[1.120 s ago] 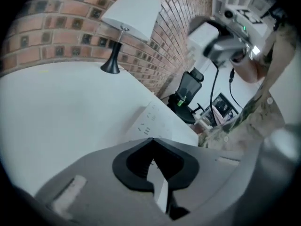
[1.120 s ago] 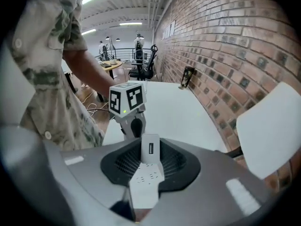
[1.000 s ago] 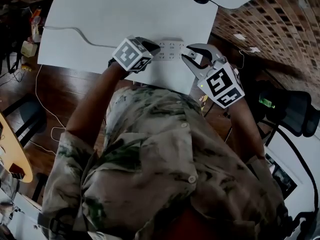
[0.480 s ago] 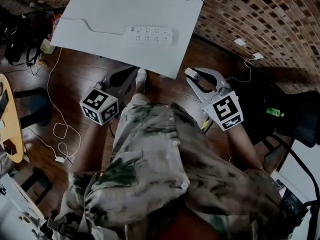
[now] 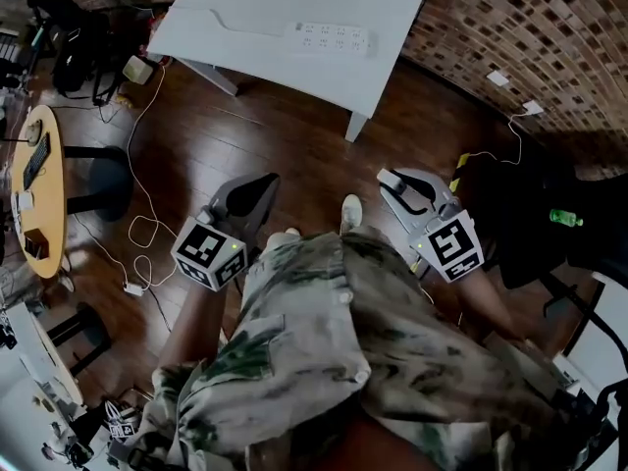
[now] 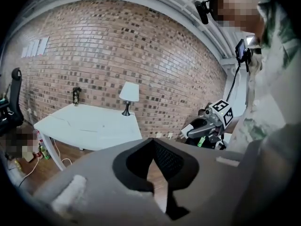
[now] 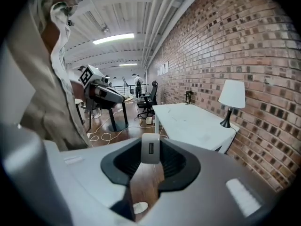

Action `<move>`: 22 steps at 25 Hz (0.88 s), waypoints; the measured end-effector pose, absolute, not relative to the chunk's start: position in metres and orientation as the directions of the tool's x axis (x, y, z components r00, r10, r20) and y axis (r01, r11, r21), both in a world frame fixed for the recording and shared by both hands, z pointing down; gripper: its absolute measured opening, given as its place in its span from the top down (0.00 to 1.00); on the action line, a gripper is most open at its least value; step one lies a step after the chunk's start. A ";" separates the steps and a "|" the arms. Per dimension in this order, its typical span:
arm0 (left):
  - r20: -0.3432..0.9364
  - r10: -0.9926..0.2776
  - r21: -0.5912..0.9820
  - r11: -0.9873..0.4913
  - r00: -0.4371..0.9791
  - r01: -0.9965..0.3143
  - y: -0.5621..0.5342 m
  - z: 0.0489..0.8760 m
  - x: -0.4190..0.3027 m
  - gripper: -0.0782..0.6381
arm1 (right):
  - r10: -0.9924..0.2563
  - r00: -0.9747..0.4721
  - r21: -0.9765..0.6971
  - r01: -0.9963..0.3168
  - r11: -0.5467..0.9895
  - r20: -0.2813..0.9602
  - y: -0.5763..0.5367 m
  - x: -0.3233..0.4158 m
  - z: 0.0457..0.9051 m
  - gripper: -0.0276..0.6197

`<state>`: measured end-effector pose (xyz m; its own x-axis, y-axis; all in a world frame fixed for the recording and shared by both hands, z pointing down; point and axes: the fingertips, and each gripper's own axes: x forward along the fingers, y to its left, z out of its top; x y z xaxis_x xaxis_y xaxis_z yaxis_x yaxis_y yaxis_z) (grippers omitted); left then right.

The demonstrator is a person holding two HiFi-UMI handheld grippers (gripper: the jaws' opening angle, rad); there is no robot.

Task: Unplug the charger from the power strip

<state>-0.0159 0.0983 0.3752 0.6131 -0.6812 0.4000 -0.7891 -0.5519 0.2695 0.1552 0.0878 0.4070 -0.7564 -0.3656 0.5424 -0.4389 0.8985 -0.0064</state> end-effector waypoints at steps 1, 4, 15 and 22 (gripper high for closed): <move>0.389 -0.679 0.268 -0.564 0.623 -0.781 0.108 0.373 -0.015 0.89 | -0.368 -0.754 -0.003 -0.440 0.898 0.544 0.100 0.152 0.406 0.79; 0.369 -0.665 0.234 -0.610 0.649 -0.757 0.144 0.366 -0.023 0.89 | -0.384 -0.750 0.019 -0.445 0.895 0.539 0.133 0.134 0.399 0.79; 0.286 -0.613 0.315 -0.666 0.737 -0.676 0.304 0.374 -0.091 0.89 | -0.500 -0.694 0.053 -0.557 0.829 0.519 0.292 0.059 0.366 0.79; 0.251 -0.598 0.278 -0.709 0.761 -0.648 0.351 0.357 -0.077 0.89 | -0.547 -0.660 0.073 -0.602 0.795 0.515 0.362 0.086 0.344 0.79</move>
<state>-0.0770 0.3509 0.3568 0.7612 -0.5979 0.2513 -0.6485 -0.7087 0.2780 0.0857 0.3622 0.3440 -0.6596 -0.5470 0.5154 -0.6023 0.7949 0.0727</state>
